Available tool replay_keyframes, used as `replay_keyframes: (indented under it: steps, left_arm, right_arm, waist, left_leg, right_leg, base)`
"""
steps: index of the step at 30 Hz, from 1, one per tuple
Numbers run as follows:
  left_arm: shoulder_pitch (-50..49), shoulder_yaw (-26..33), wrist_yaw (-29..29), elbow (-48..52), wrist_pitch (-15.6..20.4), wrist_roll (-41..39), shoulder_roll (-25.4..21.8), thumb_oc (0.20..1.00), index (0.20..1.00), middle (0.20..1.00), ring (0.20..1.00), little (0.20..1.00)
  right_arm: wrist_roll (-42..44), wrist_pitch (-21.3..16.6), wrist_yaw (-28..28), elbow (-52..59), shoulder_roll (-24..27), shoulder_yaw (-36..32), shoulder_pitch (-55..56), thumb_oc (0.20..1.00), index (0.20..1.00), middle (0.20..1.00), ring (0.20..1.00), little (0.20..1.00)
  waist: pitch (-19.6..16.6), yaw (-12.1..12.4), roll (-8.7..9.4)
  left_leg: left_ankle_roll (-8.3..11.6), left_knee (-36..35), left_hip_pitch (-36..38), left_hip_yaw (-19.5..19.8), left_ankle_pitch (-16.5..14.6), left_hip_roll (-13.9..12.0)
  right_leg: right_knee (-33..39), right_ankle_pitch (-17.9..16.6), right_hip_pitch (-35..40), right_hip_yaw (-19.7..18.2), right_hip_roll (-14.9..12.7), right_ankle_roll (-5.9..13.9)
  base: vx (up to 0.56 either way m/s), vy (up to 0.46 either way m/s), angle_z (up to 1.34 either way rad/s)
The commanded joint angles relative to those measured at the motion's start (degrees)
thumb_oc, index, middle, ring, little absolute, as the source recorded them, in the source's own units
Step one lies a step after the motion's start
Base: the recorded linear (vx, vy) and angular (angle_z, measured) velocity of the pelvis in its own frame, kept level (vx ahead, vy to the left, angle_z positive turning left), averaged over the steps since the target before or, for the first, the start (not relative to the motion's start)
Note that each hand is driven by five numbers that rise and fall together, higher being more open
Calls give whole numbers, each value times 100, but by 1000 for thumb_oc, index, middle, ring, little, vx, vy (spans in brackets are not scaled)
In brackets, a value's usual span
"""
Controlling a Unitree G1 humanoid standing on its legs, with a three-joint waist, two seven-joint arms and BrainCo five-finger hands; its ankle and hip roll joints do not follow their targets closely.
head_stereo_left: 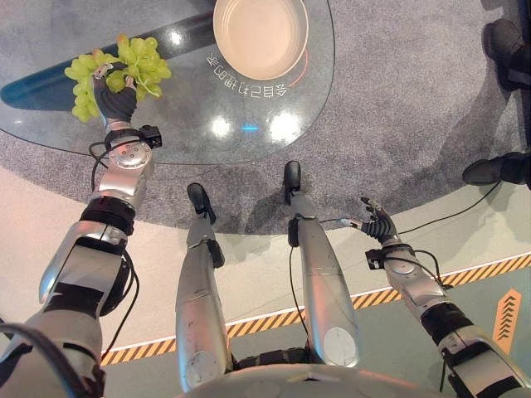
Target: Pick up fruits into the plate
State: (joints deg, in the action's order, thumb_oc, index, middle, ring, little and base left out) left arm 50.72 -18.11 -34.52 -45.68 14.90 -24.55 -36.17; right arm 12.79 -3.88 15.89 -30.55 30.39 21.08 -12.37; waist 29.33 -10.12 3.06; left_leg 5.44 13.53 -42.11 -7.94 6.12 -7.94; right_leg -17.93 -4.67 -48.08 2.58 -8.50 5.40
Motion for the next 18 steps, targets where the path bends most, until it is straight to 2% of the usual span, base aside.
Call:
replay_keyframes:
  steps: [1, 7, 10, 11, 14, 18]
  left_arm:
    - [259, 166, -19, 179, 424, 35, -323, 200, 200, 200, 200, 200]
    - [28, 359, 566, 705, 906, -764, -249, 200, 200, 200, 200, 200]
    - [-115, 488, 789, 932, 1004, -970, -197, 200, 200, 200, 200, 200]
    - [-320, 651, 1096, 1211, 1203, -1273, -120, 200, 200, 200, 200, 200]
    - [-517, 805, 1442, 1455, 1308, -1560, -29, 200, 200, 200, 200, 200]
    - [-1000, 1062, 2184, 1958, 1395, -1927, 198, 200, 200, 200, 200, 200]
  right_arm:
    - [-146, -302, 21, 292, 150, -61, 588, 1000, 1000, 1000, 1000, 1000]
    - [-526, -994, 287, 697, 185, -149, 748, 1000, 1000, 1000, 1000, 1000]
    - [-664, -1146, 343, 831, 182, -240, 790, 1000, 1000, 1000, 1000, 1000]
    - [-773, -1264, 368, 981, 176, -353, 825, 1000, 1000, 1000, 1000, 1000]
    - [-938, -1362, 394, 1073, 144, -441, 871, 1000, 1000, 1000, 1000, 1000]
    - [-1494, -1546, 414, 1304, 85, -612, 920, 1000, 1000, 1000, 1000, 1000]
  waist:
    - [46, -64, 42]
    - [46, -58, -24]
    - [46, -33, -29]
    - [46, 5, -40]
    - [46, 43, -71]
    - [46, 169, -132]
  left_leg:
    - [-153, 530, -54, -338, -831, 523]
    - [-169, 499, 170, -347, -890, 579]
    - [-170, 455, 302, -350, -896, 589]
    - [-174, 413, 484, -350, -914, 594]
    - [-178, 353, 705, -337, -934, 604]
    - [-198, 227, 1315, -246, -986, 645]
  right_leg:
    - [-54, 622, 348, 314, 372, -135]
    - [-68, 682, 572, 314, 350, -121]
    - [-35, 693, 719, 344, 329, -107]
    - [3, 715, 913, 389, 294, -93]
    - [49, 734, 1131, 422, 256, -79]
    - [132, 796, 1753, 487, 184, -45]
  base:
    - [5, 36, -1]
    - [2, 13, 0]
    - [0, 0, 0]
    - [-12, 1, 4]
    - [-8, 7, 7]
    - [-6, -11, 6]
